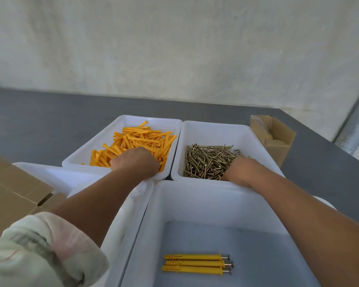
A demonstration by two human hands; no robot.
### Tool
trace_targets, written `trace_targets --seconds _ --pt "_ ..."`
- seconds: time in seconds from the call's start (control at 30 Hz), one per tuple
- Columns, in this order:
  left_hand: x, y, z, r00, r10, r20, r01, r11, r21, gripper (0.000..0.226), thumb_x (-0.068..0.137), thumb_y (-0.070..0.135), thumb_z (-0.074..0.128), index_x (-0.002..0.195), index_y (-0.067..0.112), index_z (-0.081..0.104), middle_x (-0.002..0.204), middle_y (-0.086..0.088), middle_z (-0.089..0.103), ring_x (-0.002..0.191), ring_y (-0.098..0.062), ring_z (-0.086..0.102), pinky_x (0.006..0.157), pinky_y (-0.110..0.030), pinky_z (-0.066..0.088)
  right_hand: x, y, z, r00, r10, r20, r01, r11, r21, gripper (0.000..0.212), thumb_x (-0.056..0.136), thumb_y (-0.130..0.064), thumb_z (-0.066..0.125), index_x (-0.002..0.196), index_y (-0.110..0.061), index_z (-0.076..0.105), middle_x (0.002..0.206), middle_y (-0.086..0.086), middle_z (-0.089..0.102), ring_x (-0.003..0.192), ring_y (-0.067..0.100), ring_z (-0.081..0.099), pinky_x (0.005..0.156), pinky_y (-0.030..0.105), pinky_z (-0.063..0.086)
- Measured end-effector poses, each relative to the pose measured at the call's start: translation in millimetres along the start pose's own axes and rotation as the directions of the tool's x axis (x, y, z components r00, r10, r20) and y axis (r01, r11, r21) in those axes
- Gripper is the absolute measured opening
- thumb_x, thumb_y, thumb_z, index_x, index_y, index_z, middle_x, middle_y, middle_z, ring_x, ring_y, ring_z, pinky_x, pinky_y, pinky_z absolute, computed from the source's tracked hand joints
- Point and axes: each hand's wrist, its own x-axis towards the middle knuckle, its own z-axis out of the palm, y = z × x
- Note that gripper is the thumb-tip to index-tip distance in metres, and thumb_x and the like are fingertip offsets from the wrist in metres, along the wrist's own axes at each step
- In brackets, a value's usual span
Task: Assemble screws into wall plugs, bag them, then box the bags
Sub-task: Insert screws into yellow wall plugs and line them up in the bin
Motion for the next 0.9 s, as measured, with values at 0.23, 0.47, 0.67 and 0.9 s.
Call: trace_targets --seconds 0.23,0.47,0.67,0.9 --pt "-3 -3 3 0.997 0.003 -0.078 -0.008 0.998 -0.058 0.014 0.083 0.028 0.051 0.081 0.022 0.064 0.08 0.004 0.061 0.068 -0.015 0.052 0.053 -0.028 0.028 0 -1 -1 0.999 -0.003 -0.035 0.002 0.999 -0.041 0.027 0.092 -0.029 0.053 0.07 -0.014 0.055 0.074 -0.001 0.053 0.068 0.015 0.049 0.049 0.025 0.029" --pt "-6 -7 0 0.987 -0.006 -0.162 -0.031 0.974 -0.226 0.023 0.086 0.035 0.054 0.075 0.019 0.065 0.073 0.003 0.06 0.065 -0.014 0.052 0.053 -0.024 0.03 -28 -3 -9 0.994 0.047 -0.102 -0.008 0.934 0.358 0.02 0.082 -0.017 0.063 0.093 -0.002 0.072 0.087 0.007 0.066 0.07 0.019 0.056 0.057 0.025 0.041" --pt "-12 -14 -11 0.981 -0.094 -0.167 -0.056 0.692 -0.719 0.03 0.091 0.034 0.06 0.067 0.016 0.063 0.06 -0.001 0.057 0.056 -0.018 0.05 0.055 -0.025 0.036 -47 3 -12 0.972 0.047 -0.229 0.103 0.795 0.598 0.007 0.084 -0.009 0.064 0.084 -0.01 0.071 0.085 0.009 0.075 0.079 0.021 0.072 0.08 0.038 0.058" --pt "-36 -5 -32 0.982 -0.134 -0.134 -0.086 0.314 -0.945 0.027 0.088 0.023 0.068 0.112 0.013 0.058 0.075 -0.004 0.069 0.063 -0.013 0.066 0.073 -0.035 0.058 -56 12 -11 0.935 0.2 -0.292 0.181 0.441 0.879 0.012 0.089 -0.005 0.06 0.087 -0.017 0.06 0.079 0.007 0.073 0.065 0.015 0.072 0.052 0.028 0.054"
